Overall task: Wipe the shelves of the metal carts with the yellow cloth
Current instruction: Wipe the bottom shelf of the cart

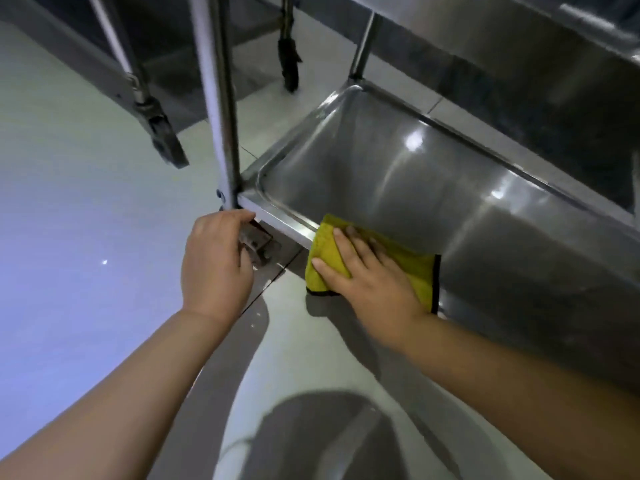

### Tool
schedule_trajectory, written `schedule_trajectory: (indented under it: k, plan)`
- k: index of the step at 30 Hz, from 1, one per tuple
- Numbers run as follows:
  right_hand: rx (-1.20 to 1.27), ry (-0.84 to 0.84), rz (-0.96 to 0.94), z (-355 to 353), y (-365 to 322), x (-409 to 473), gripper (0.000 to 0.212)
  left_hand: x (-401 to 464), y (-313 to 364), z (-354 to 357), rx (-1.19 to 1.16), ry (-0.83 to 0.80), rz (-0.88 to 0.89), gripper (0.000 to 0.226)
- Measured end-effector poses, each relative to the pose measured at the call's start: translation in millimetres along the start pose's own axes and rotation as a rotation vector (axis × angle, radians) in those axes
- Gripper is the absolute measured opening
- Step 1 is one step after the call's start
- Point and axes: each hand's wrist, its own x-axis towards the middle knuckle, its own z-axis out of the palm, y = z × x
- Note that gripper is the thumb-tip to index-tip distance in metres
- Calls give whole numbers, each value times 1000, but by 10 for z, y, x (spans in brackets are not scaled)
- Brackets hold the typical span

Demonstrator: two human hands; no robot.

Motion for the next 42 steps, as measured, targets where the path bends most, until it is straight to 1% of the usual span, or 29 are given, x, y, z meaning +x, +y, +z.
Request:
schedule_trajectory:
  k: [3, 5, 9, 11, 13, 16, 18, 20, 22, 24, 27, 29, 31, 33, 36, 39, 40, 41, 42]
  plan:
    - [9, -3, 4, -121, -223, 527, 69, 34, -148, -16, -13, 23, -33, 54]
    - [-37, -41, -14, -190, -336, 842, 73, 48, -212, -22, -18, 25, -93, 51]
    - [-51, -51, -11, -271, -455, 1176, 72, 35, -221, -32, -14, 6, -194, 50]
    - [-50, -57, -27, -290, -402, 1101, 71, 27, -184, -15, -11, 2, -192, 51]
    - [-60, -59, -56, -245, -267, 842, 70, 17, -109, 34, -22, 3, -160, 50]
    - [-48, 14, -54, -79, 0, 245, 70, -10, 80, 158, -24, -26, -71, 49]
    - [-29, 13, -48, 83, 211, -216, 74, -78, 282, 268, 2, -75, 26, 49]
    - [-52, 22, -62, 224, 434, -709, 80, -163, 504, 401, 43, -152, 161, 46]
    - [-82, 24, -55, 299, 626, -1228, 80, -258, 757, 548, 99, -259, 349, 41]
    - [-66, 15, -16, 387, 789, -1741, 83, -364, 1063, 689, 146, -371, 582, 43]
    - [-31, -26, 77, 554, 994, -2490, 93, -583, 1547, 879, 212, -480, 887, 30]
    - [-33, -50, 118, 645, 1127, -2962, 86, -723, 1856, 997, 211, -545, 1027, 38]
    - [-34, -42, 150, 710, 1262, -3393, 77, -840, 2134, 1130, 205, -580, 1148, 39]
    - [-34, -25, 175, 781, 1384, -3778, 74, -942, 2404, 1286, 196, -613, 1254, 40]
    - [-24, -7, 223, 869, 1501, -4301, 70, -1115, 2825, 1481, 194, -715, 1357, 54]
    - [-32, -27, 319, 865, 1584, -4691, 74, -1278, 3195, 1663, 160, -785, 1442, 56]
    - [-44, -29, 337, 861, 1588, -4772, 71, -1322, 3291, 1728, 132, -799, 1474, 56]
    - [-55, -18, 342, 860, 1582, -4829, 64, -1360, 3375, 1804, 94, -815, 1505, 55]
    - [-50, -13, 351, 855, 1553, -4860, 55, -1403, 3462, 1858, 66, -824, 1523, 49]
